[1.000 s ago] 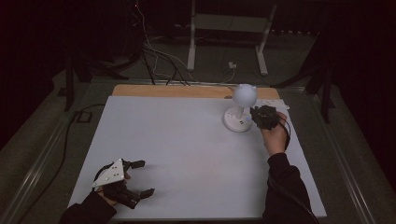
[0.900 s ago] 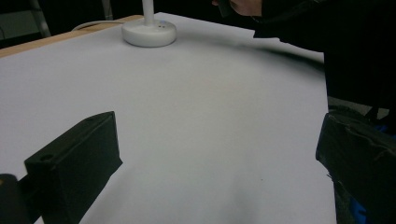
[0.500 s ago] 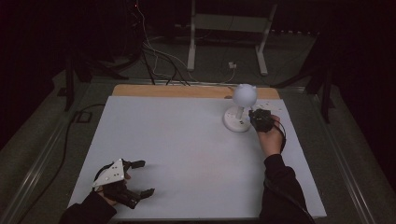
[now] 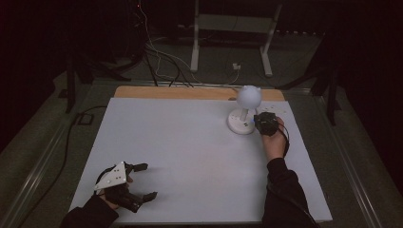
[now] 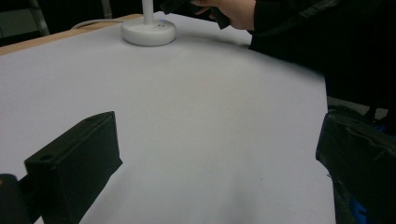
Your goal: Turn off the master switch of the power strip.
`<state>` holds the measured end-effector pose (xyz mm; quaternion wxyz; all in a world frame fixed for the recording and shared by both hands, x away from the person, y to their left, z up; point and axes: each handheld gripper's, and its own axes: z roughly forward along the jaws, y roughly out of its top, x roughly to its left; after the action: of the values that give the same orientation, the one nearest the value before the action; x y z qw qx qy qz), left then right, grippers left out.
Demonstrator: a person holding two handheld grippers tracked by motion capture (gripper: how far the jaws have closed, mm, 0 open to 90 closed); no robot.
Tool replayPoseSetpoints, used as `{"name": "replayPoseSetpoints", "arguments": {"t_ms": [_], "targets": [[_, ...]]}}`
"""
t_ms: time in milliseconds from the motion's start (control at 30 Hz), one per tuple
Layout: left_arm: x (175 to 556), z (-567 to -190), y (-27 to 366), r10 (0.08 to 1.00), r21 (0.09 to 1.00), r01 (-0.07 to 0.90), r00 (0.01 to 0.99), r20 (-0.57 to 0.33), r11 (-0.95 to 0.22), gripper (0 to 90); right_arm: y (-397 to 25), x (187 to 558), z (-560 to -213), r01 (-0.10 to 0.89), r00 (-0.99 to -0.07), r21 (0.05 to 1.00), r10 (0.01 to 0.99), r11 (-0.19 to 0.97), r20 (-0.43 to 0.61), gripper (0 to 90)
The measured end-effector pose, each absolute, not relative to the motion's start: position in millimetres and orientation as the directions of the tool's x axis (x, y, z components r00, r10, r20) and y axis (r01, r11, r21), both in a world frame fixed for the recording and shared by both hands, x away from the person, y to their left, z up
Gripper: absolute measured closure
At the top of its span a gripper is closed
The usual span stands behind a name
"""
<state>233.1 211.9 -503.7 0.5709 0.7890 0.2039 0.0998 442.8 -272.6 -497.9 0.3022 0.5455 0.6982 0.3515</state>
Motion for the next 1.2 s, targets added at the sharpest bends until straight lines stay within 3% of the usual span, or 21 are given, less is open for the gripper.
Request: {"name": "replayPoseSetpoints", "arguments": {"t_ms": [1200], "targets": [[233,-504,212,0.434,0.942,0.208,0.898,-0.076,-0.265,0.3,-268,446,-516,0.516,-0.236,0.83,0.967,0.21,-0.097,90.0]]}}
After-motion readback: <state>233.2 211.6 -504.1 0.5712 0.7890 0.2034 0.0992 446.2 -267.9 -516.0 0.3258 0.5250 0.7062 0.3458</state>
